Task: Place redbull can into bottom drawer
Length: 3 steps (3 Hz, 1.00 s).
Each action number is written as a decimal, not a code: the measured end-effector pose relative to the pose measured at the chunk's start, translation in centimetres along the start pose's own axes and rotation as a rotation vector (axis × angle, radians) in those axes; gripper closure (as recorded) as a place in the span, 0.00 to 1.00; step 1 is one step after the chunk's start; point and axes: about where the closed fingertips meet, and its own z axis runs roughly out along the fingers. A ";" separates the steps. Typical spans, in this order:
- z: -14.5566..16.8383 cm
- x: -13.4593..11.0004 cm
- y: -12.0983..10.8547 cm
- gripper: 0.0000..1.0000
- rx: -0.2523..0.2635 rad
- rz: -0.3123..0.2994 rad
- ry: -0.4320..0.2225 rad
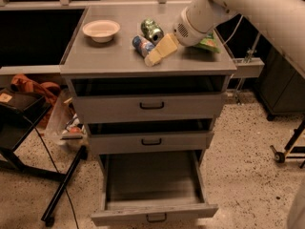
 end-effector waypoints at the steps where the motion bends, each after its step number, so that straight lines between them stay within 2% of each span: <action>1: 2.7 -1.7 -0.3 0.00 0.006 0.053 -0.071; 3: 6.8 -5.4 -0.1 0.00 -0.012 0.125 -0.219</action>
Offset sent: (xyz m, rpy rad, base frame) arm 0.0714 0.0565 -0.0210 0.2492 -0.1313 -0.1194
